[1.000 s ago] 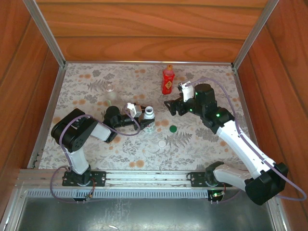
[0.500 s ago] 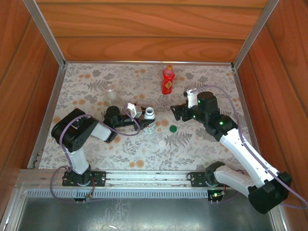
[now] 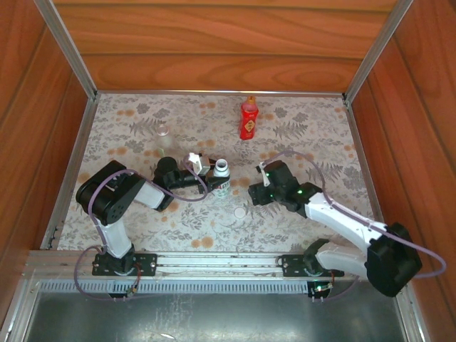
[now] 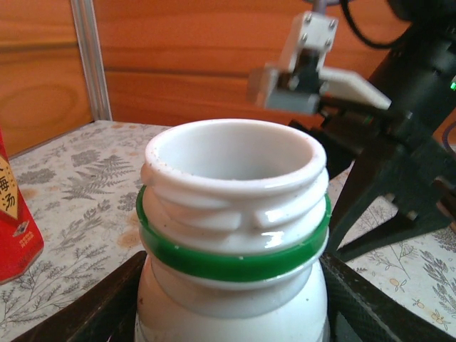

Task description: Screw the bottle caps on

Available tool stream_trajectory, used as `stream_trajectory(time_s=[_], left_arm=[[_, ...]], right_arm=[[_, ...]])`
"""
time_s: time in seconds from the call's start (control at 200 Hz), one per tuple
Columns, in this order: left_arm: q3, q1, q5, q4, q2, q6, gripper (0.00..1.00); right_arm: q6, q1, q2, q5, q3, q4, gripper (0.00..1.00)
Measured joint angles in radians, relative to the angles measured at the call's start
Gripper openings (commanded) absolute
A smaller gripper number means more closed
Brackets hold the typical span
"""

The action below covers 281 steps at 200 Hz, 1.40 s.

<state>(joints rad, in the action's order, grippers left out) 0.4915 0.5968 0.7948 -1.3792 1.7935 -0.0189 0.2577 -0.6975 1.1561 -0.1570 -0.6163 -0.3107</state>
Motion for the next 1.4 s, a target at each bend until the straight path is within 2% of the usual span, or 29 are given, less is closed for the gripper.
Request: stream_trajectory(time_s=[0.055, 0.13, 0.25, 0.56, 1.089, 1.254, 1.404], left_arm=[[-0.001, 0.000, 0.000, -0.001, 0.000, 0.000, 0.58], [-0.001, 0.000, 0.000, -0.002, 0.000, -0.001, 0.58], [-0.001, 0.000, 0.001, -0.002, 0.000, -0.002, 0.58], [-0.001, 0.000, 0.005, -0.002, 0.000, -0.008, 0.58], [-0.001, 0.000, 0.007, -0.003, 0.000, -0.021, 0.58], [-0.001, 0.000, 0.007, -0.004, 0.000, -0.024, 0.58], [-0.001, 0.000, 0.007, -0.004, 0.000, -0.024, 0.58]], right_arm=[[0.011, -0.012, 0.041, -0.018, 0.000, 0.016, 0.83], [0.026, -0.023, 0.093, -0.039, 0.000, 0.032, 0.74], [0.051, -0.025, 0.163, -0.079, 0.000, 0.064, 0.69], [0.097, -0.025, 0.290, -0.131, 0.013, 0.203, 0.59], [0.118, -0.025, 0.336, -0.134, 0.025, 0.268, 0.43], [0.117, -0.025, 0.332, -0.134, 0.025, 0.262, 0.43], [0.111, -0.025, 0.284, -0.126, 0.023, 0.184, 0.43]])
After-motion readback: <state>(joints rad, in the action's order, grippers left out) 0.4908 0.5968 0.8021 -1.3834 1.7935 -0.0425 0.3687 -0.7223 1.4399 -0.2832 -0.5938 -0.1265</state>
